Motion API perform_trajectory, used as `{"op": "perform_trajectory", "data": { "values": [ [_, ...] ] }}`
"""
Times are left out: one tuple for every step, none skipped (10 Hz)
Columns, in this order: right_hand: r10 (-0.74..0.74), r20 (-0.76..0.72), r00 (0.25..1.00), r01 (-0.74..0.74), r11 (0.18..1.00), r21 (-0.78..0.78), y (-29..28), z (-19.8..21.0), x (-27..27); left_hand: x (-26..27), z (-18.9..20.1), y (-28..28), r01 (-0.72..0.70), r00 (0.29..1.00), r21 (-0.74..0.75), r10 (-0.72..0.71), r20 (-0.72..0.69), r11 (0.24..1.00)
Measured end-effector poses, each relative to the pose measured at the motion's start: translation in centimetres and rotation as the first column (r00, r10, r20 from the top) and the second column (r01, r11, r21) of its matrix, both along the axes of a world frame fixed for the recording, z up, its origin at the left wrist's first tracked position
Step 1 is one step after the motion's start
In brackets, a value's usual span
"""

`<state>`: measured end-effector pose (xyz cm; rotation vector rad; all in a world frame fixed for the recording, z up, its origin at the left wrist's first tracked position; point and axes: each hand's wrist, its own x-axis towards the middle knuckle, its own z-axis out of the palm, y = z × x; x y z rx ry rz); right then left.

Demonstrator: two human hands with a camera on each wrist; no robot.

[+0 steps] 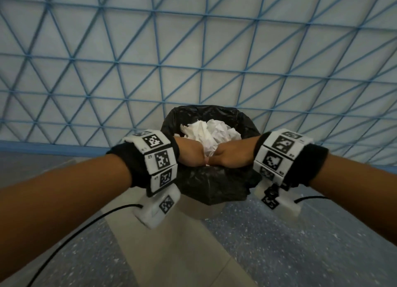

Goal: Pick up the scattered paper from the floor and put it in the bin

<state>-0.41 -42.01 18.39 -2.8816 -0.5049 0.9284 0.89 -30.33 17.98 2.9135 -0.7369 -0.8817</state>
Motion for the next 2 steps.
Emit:
{"op": "perform_trajectory", "data": {
  "values": [
    [-0.001, -0.029, 1.000, 0.004, 0.996, 0.086, -0.7, 1.1, 0.5, 0.6, 1.2, 0.6, -0.033, 0.999, -0.126, 0.027, -0.047, 0.991],
    [-0.060, 0.069, 0.996, 0.038, 0.956, 0.292, -2.9, 3.6, 0.0, 1.4, 3.6, 2.8, -0.267, 0.961, -0.448, 0.200, -0.192, 0.853]
  ]
}}
